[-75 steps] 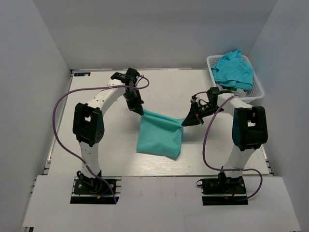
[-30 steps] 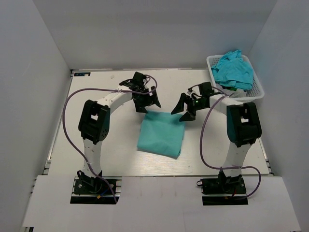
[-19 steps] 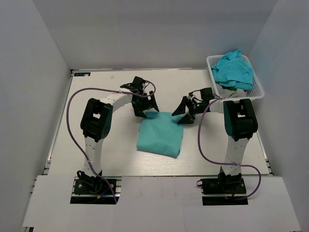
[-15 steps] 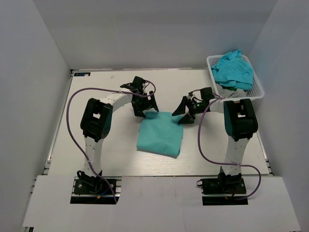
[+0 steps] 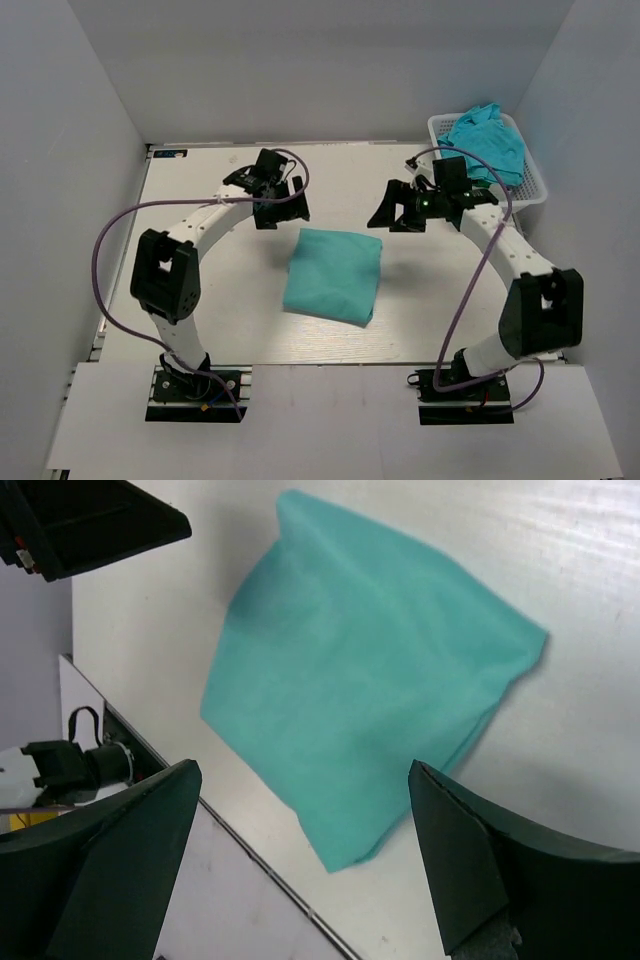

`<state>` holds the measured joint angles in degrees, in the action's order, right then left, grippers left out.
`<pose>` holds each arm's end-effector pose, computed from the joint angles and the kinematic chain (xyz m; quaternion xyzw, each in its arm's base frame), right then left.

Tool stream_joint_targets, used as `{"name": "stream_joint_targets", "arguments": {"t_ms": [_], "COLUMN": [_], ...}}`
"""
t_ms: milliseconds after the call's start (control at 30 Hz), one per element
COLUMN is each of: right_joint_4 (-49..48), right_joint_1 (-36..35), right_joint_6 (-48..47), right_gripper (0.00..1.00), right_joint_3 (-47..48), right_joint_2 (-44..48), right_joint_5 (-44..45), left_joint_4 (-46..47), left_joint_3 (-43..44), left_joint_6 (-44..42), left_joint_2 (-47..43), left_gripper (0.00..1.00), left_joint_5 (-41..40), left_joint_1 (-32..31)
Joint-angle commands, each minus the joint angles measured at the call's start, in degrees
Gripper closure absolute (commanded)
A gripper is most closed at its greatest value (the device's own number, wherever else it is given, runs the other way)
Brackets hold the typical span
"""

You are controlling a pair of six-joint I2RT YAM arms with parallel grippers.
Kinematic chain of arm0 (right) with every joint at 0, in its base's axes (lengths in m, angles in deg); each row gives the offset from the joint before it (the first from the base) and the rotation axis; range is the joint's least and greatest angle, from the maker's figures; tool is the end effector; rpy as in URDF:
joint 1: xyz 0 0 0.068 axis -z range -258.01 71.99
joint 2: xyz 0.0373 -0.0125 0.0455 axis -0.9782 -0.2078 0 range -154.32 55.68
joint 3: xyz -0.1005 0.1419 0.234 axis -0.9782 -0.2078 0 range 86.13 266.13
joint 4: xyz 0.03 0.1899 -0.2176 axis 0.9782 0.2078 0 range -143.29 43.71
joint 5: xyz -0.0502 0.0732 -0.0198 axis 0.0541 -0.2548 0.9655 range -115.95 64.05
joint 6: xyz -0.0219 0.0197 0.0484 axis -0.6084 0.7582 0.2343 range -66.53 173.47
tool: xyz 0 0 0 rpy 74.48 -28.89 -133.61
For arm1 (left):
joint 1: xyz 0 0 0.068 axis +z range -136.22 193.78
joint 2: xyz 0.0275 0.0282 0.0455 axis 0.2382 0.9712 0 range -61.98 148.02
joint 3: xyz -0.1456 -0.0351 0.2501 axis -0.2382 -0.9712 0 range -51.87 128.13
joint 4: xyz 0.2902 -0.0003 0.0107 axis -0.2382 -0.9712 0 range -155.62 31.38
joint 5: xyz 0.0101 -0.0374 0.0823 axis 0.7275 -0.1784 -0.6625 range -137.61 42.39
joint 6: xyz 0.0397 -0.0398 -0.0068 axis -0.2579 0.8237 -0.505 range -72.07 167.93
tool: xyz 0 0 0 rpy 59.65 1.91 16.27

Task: Fold and stack the t-shirts
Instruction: Put the neatly folded tshirt into the corner of the board with the left arm

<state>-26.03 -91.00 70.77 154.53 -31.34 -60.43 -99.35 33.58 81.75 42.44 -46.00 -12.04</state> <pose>0.3457 0.1027 0.2887 -0.0780 0.8887 0.3588 0.2744 0.3850 -0.1873 0.2569 -0.0637 0.9631 -0.1417 0.2199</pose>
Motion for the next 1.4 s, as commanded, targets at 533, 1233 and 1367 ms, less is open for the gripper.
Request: {"name": "stream_joint_targets", "arguments": {"t_ms": [533,1233,1367], "right_joint_4": [9.38,10.17,10.09], "right_joint_1": [-0.19,0.16,0.16], "right_joint_6": [-3.32,-5.35,-5.26], "right_gripper": [0.10,0.10,0.10], "right_joint_3": [-7.14,2.96,7.70], "right_joint_2": [13.10,5.22,0.28], "right_joint_5": [8.02,18.57,16.74], "left_joint_4": [9.08,-1.11,-0.32], "left_joint_3": [-18.03,11.90,22.64], "left_joint_6": [-2.80,-6.12,-13.15], "left_joint_2": [4.83,16.15,22.13], "left_gripper": [0.65,1.00,1.00], "left_joint_5": [2.35,-27.97,-29.81], "left_joint_1": [-7.48,10.34,17.98]}}
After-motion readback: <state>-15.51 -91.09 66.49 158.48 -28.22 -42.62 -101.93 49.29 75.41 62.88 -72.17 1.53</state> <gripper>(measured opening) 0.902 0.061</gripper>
